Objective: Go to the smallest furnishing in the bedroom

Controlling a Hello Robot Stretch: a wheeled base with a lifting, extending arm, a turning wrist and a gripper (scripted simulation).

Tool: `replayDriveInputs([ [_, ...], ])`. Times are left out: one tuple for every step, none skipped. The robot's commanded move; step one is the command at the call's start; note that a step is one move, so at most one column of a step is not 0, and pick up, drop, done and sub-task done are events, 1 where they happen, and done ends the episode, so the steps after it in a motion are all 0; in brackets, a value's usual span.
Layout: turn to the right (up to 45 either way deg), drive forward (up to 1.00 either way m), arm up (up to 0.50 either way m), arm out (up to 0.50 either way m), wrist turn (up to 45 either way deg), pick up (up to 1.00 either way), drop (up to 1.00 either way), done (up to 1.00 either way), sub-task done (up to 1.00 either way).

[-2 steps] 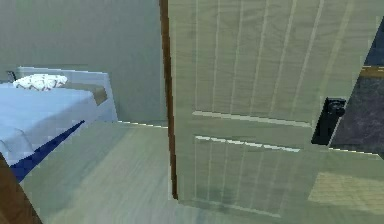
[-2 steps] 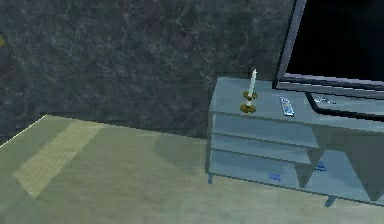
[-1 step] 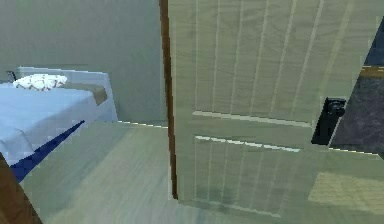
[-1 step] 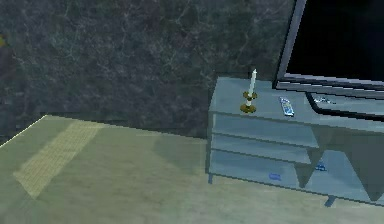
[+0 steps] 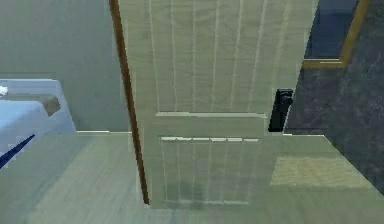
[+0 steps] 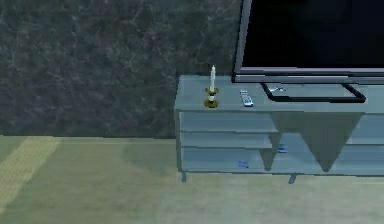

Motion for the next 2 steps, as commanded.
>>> replayDriveInputs([
  [0.0, 0.4, 0.0, 0.0, 0.0, 0.0, 0.0, 0.0, 0.0],
  [-45.0, 0.0, 0.0, 0.0, 0.0, 0.0, 0.0, 0.0, 0.0],
])
